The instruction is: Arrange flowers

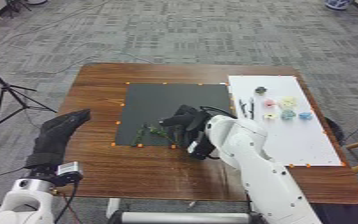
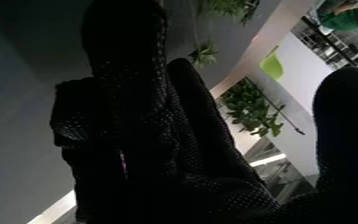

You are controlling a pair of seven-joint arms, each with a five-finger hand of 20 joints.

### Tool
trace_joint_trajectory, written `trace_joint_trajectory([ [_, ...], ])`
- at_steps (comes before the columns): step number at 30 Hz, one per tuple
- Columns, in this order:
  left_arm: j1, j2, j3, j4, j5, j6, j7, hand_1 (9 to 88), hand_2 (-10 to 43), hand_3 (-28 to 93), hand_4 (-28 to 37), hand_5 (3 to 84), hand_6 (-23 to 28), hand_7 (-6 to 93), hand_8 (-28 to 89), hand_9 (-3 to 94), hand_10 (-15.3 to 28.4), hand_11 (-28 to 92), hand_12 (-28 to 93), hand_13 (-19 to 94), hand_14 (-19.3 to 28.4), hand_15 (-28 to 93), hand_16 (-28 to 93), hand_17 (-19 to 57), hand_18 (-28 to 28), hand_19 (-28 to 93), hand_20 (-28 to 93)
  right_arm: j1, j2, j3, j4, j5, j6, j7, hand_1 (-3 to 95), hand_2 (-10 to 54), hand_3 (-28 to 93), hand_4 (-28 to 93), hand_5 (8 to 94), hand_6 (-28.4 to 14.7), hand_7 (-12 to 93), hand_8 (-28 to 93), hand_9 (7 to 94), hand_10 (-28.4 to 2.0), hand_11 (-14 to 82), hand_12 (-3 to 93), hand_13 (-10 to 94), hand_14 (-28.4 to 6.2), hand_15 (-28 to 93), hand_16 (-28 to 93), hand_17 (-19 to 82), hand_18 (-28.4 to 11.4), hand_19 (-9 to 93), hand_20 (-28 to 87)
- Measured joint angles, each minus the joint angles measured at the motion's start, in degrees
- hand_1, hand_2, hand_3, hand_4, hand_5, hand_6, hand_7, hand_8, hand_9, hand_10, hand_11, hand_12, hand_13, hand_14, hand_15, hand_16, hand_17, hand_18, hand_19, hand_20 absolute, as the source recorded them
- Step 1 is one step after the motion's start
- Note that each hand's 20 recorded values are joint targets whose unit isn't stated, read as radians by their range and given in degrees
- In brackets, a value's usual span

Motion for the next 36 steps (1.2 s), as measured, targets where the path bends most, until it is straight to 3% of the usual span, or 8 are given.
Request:
trace_joint_trajectory([
  [5,0.13,-0.17,0.01,-0.02,0.0,-0.01,-0.05,28.1,-4.2,69,-18.8,51.5,4.2,14.5,-8,43.8,13.1,19,11,31,14.4,8,3,2.1,10.8,4,15,-0.37,0.94,0.59,-1.05,-1.92,0.81,-0.38,18.4,2.0,51,-9,54.4,-11.5,4,-4,74.3,-20.8,10.0,14.7,93,-6.7,33,35,54,-19.5,83,35],
  [13,1.69,-0.28,-0.73,-0.43,-0.01,0.04,-0.04,28.1,-4.2,69,-18.9,51.5,4.2,14.3,-8,43.8,13.1,19,11,30,14.4,8,3,2.1,10.9,4,15,-5.4,6.29,5.77,-10.1,-1.38,1.25,0.19,19.5,2.8,49,-9,62.0,-11.5,6,-4,77.8,-20.0,10.6,15.1,94,-6.2,34,34,55,-19.3,84,34],
  [19,2.67,-0.32,-1.69,-0.92,-0.01,0.03,-0.05,28.1,-4.2,69,-18.8,51.5,4.2,14.5,-8,43.7,13.1,19,11,31,14.4,8,3,2.0,10.9,4,15,-9.26,8.85,6.85,-13.75,1.19,-2.56,1.61,19.6,2.8,49,-9,64.5,-11.2,7,-5,78.5,-19.7,10.6,15.3,94,-5.9,35,34,55,-19.3,84,33],
  [23,2.98,-0.32,-2.0,-1.05,-0.01,0.04,-0.05,28.1,-4.2,69,-18.8,51.5,4.3,14.4,-8,43.7,13.2,19,11,31,14.4,8,3,2.0,10.9,5,15,-10.48,9.09,5.43,-14.02,2.97,-5.44,1.85,19.5,2.8,49,-9,64.8,-11.1,7,-5,78.7,-19.6,10.7,15.4,94,-5.8,35,33,55,-19.2,85,33],
  [36,1.65,-0.26,-0.88,-0.91,0.03,0.04,-0.2,27.9,-4.2,69,-18.7,51.5,4.2,14.4,-8,43.6,13.2,19,11,30,14.4,8,3,2.0,10.9,5,15,-7.85,5.23,0.36,-11.19,2.38,-5.77,0.59,19.6,3.0,50,-9,65.0,-10.8,7,-5,78.8,-19.5,10.7,15.6,94,-5.7,35,33,55,-19.1,85,32],
])
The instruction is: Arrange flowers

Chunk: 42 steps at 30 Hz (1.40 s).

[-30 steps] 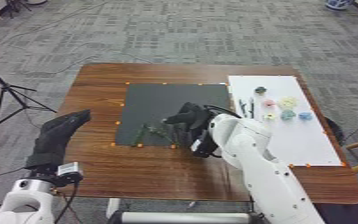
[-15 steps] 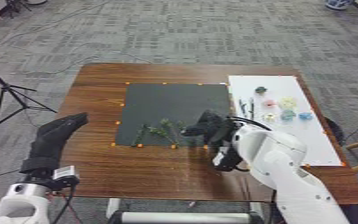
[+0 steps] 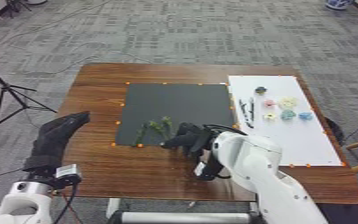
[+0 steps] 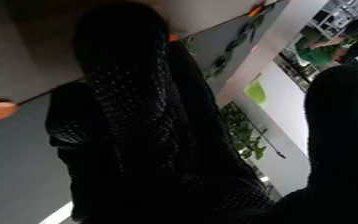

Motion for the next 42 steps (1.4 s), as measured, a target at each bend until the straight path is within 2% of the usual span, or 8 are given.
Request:
trace_joint_trajectory([
  [8,-0.34,0.27,0.31,0.16,-0.11,0.0,0.07,27.9,-4.2,69,-18.9,51.4,4.2,14.5,-8,43.7,13.1,19,11,30,14.5,8,3,2.0,10.9,5,15,0.24,0.19,1.17,-0.28,-1.74,0.01,-0.47,21.1,0.8,52,-9,66.8,-9.3,8,-4,82.0,-18.0,12.7,18.0,94,-5.7,35,34,55,-19.0,85,32],
  [13,0.05,0.26,-0.06,0.13,-0.18,0.0,0.07,27.9,-4.2,69,-18.8,51.5,4.2,14.5,-8,43.7,13.1,19,11,30,14.5,8,3,1.9,10.9,5,15,-0.09,2.87,6.4,-0.5,-4.59,0.52,-0.4,26.1,-7.6,58,-9,68.2,-7.5,13,-2,84.8,-15.3,20.6,22.3,93,-5.6,34,35,54,-18.4,84,33],
  [16,0.15,0.23,-0.11,0.13,-0.18,0.0,0.06,27.9,-4.2,69,-18.8,51.5,4.2,14.5,-8,43.7,13.1,19,11,31,14.5,8,3,2.0,10.9,5,15,0.99,5.9,7.12,1.8,-10.85,6.77,-1.18,27.5,-9.5,59,-11,69.4,-6.6,17,-2,85.7,-14.2,26.8,24.0,94,-3.9,38,34,55,-17.4,85,33],
  [18,0.07,0.23,-0.02,0.15,-0.15,-0.02,0.05,27.9,-4.2,69,-18.9,51.5,4.2,14.4,-8,43.7,13.1,19,11,30,14.5,8,3,2.0,10.9,5,15,2.52,7.6,6.59,5.27,-16.22,13.27,-1.59,27.0,-9.5,58,-11,70.2,-6.0,21,-2,86.4,-13.8,28.7,24.4,94,-3.3,41,32,56,-16.9,86,33],
  [20,-0.11,0.23,0.2,0.18,-0.03,-0.05,0.04,27.9,-4.2,69,-18.8,51.5,4.2,14.5,-8,43.7,13.0,19,11,30,14.5,8,3,2.0,10.9,4,15,4.54,8.56,6.15,9.43,-20.4,17.39,-1.66,26.0,-9.5,58,-12,71.0,-5.5,24,-2,87.4,-13.3,30.2,24.7,94,-2.8,44,31,57,-16.7,88,33],
  [25,-0.89,0.28,0.8,0.33,0.13,-0.18,-0.01,27.9,-4.2,69,-18.8,51.4,4.3,14.4,-8,43.6,13.1,19,11,31,14.5,8,3,2.0,10.9,4,15,8.51,10.04,5.1,15.52,-24.81,16.6,-1.77,24.9,-9.5,57,-12,72.5,-4.8,29,-2,89.1,-12.7,32.3,24.8,94,-1.8,49,28,59,-16.5,90,33],
  [33,-0.39,0.21,0.66,0.17,0.14,-0.15,0.02,27.9,-4.2,69,-18.7,51.4,4.2,14.5,-8,43.7,13.2,19,11,31,14.5,8,3,2.0,10.9,5,15,10.33,12.96,2.21,16.74,-31.78,15.53,-2.63,24.1,-9.5,55,-12,73.6,-4.4,32,-2,90.4,-12.0,34.3,25.1,94,-0.8,54,25,61,-16.2,92,32],
  [42,0.12,0.2,0.71,0.12,0.07,-0.12,0.12,27.9,-4.2,69,-18.8,51.4,4.3,14.4,-8,43.7,13.2,19,11,31,14.4,8,3,2.0,10.9,5,15,12.42,13.75,2.07,17.95,-28.41,16.02,-2.66,26.4,-9.5,56,-11,74.7,-3.9,33,-3,91.4,-11.8,34.8,25.0,94,-0.6,56,23,61,-16.3,93,32],
])
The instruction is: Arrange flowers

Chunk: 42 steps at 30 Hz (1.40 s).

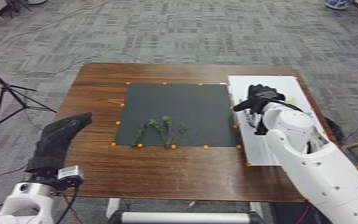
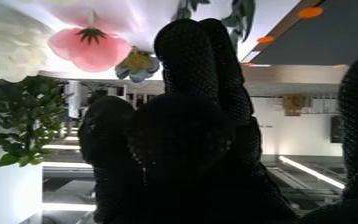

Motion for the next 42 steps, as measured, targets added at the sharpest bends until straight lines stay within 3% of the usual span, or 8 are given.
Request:
trace_joint_trajectory([
  [7,-0.28,-0.12,0.11,0.03,0.0,-0.09,0.02,27.8,-4.3,69,-18.8,51.4,4.3,14.4,-8,43.7,13.2,19,11,31,14.5,8,3,2.0,10.9,4,15,1.68,-1.5,-0.59,4.15,-6.71,-4.52,0.0,27.3,-9.5,57,-10,75.2,-4.1,32,-3,91.8,-12.2,34.0,24.9,94,-0.3,56,23,62,-16.0,93,31],
  [12,-0.2,-0.35,-0.18,-0.01,0.0,-0.21,0.06,27.8,-4.3,69,-18.8,51.3,4.2,14.3,-8,43.7,13.2,19,11,31,14.5,8,3,2.0,10.9,4,15,2.16,-3.15,0.2,4.82,-7.2,-6.26,0.57,34.5,-9.5,61,-8,76.6,-3.8,32,-3,93.0,-11.8,33.6,24.7,94,-0.1,58,22,63,-15.5,93,31],
  [14,-0.05,-0.44,-0.41,-0.04,-0.03,-0.21,0.1,27.8,-4.4,69,-18.8,51.3,4.2,14.3,-8,43.7,13.2,19,11,31,14.5,8,3,2.0,10.9,4,15,2.36,-3.44,0.27,4.83,-6.26,-6.6,1.18,40.5,-6.7,59,-7,77.4,-2.8,28,20,93.6,-11.6,34.3,24.3,94,-0.1,59,20,64,-15.4,93,31],
  [15,0.03,-0.47,-0.51,-0.05,-0.08,-0.21,0.1,27.8,-4.3,69,-18.8,51.3,4.2,14.3,-8,43.7,13.2,19,11,31,14.5,8,3,2.0,10.9,4,15,2.51,-3.57,0.35,4.82,-5.25,-6.76,1.68,42.9,-5.6,59,-6,77.8,-2.4,28,25,93.7,-11.6,34.6,24.3,94,-0.2,59,20,64,-15.3,93,31],
  [24,0.22,-0.66,-0.59,-0.12,-0.32,-0.24,0.15,27.9,-4.3,69,-18.7,51.3,4.2,14.3,-8,43.6,13.2,19,11,31,14.4,8,3,1.9,10.9,4,15,3.19,-4.63,1.99,4.17,8.83,-8.2,4.75,50.9,-3.1,56,2,79.0,-0.3,28,31,93.7,-10.6,38.4,23.9,94,0.4,63,20,65,-15.0,93,34],
  [28,0.29,-0.68,-0.69,-0.15,-0.57,-0.24,0.21,27.8,-4.3,69,-18.7,51.2,4.2,14.3,-8,43.5,13.2,18,11,30,14.4,8,3,1.9,11.0,4,15,2.45,-4.31,1.63,3.49,7.98,-5.86,3.54,50.7,-3.6,57,5,79.1,0.0,30,31,93.7,-9.9,41.4,24.0,94,0.7,66,20,66,-15.1,93,37],
  [34,0.35,-0.68,-0.72,-0.19,-0.79,-0.24,0.18,27.8,-4.3,69,-18.7,51.2,4.2,14.2,-8,43.5,13.1,19,11,30,14.5,8,3,1.9,11.0,4,15,0.42,-2.02,1.65,-1.55,9.06,3.06,2.48,50.1,-4.5,58,7,79.6,0.0,31,31,93.7,-9.5,43.6,23.0,94,1.0,68,19,66,-15.3,93,41],
  [42,0.28,-0.65,-0.64,-0.19,-0.82,-0.31,0.07,27.9,-4.2,69,-18.7,51.3,4.3,14.2,-8,43.5,13.2,19,11,30,14.6,8,3,1.9,11.0,4,15,-0.96,-0.84,4.72,-11.23,12.24,3.74,1.49,50.0,-5.1,59,7,80.1,0.1,32,30,93.7,-9.5,44.5,22.7,94,1.3,69,19,67,-15.4,93,42],
])
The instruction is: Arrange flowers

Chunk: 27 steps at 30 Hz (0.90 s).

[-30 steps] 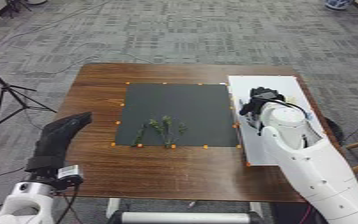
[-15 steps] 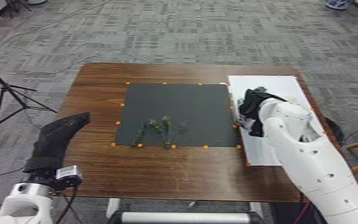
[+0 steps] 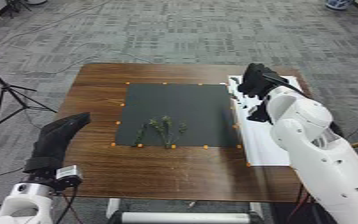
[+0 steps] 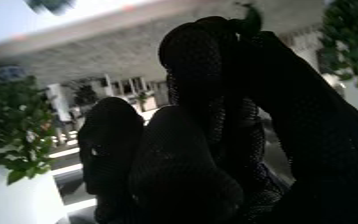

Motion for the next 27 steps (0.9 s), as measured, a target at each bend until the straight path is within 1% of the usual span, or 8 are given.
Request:
trace_joint_trajectory([
  [5,0.1,0.03,-0.18,0.0,0.0,-0.12,-0.06,27.8,-4.3,69,-18.6,51.2,4.2,14.1,-8,43.4,13.2,19,11,30,14.5,8,3,1.9,11.0,4,15,-2.42,-1.56,1.74,-3.96,0.49,-0.42,-0.33,50.1,-5.4,59,7,80.4,0.0,32,30,93.7,-9.5,45.0,22.3,94,1.1,69,18,67,-15.3,93,42],
  [8,0.1,0.15,-0.24,0.0,0.0,-0.31,-0.14,27.9,-4.2,69,-18.7,51.2,4.3,14.1,-8,43.5,13.2,18,11,30,14.5,8,3,1.8,11.0,4,15,-4.22,-3.45,1.66,-4.98,0.31,-1.3,-0.33,50.0,-5.6,59,7,80.7,0.0,32,30,93.7,-9.6,45.3,22.1,94,1.2,69,18,67,-15.4,93,42],
  [15,0.05,0.44,-0.25,0.0,0.0,-0.72,-0.58,27.8,-4.2,69,-18.6,51.1,4.3,14.1,-8,43.5,13.2,18,11,30,14.6,8,3,1.8,11.0,4,15,-7.04,-8.62,0.21,-3.99,-1.01,-3.9,0.78,49.9,-5.7,59,8,81.1,0.0,32,31,93.7,-9.6,45.8,21.6,94,1.1,70,18,67,-15.4,93,43],
  [21,-0.12,0.45,-0.2,0.0,0.05,-0.88,-1.02,27.8,-4.3,69,-18.6,51.2,4.3,13.8,-8,43.5,13.2,18,11,30,14.5,8,3,1.7,11.0,4,15,-7.45,-11.41,-1.65,-1.2,-2.83,-6.57,1.67,49.5,-5.6,59,8,81.3,0.0,31,31,93.7,-9.7,45.9,21.3,94,1.0,70,18,67,-15.2,93,43],
  [23,-0.16,0.45,-0.18,0.0,0.06,-0.89,-1.04,27.7,-4.3,69,-18.6,51.1,4.4,13.8,-8,43.4,13.2,18,11,30,14.6,8,3,1.7,11.1,4,15,-7.45,-11.95,-2.13,-0.21,-3.07,-7.32,2.01,48.0,-5.3,59,8,81.6,-0.4,31,30,93.7,-9.9,45.9,21.2,94,1.1,69,18,68,-15.2,93,43],
  [25,-0.17,0.45,-0.18,0.0,0.08,-0.93,-1.06,27.8,-4.3,69,-18.7,51.1,4.3,13.8,-8,43.4,13.2,18,11,30,14.5,8,3,1.7,11.1,4,15,-7.45,-12.39,-2.44,0.62,-3.15,-8.03,2.42,41.9,-3.5,62,4,81.8,-1.2,31,26,93.7,-10.1,44.9,21.5,94,0.7,69,18,67,-15.2,93,42],
  [26,-0.19,0.44,-0.18,0.0,0.08,-0.95,-1.09,27.8,-4.1,69,-18.7,51.1,4.3,13.8,-8,43.4,13.2,18,11,30,14.5,8,3,1.6,11.1,4,15,-7.45,-12.58,-2.47,0.91,-3.15,-8.53,2.63,37.9,-2.1,64,2,81.8,-1.7,32,20,93.7,-10.3,44.5,21.4,94,0.6,69,18,67,-15.3,93,42],
  [27,-0.2,0.43,-0.18,0.0,0.08,-0.98,-1.12,27.8,-4.1,69,-18.6,51.1,4.3,13.8,-8,43.4,13.2,18,11,30,14.5,8,3,1.6,11.1,4,15,-7.45,-12.75,-2.48,1.16,-3.15,-9.03,2.84,35.3,-1.1,65,1,81.8,-2.0,34,10,93.7,-10.4,44.0,21.5,94,0.4,68,19,67,-15.4,93,42],
])
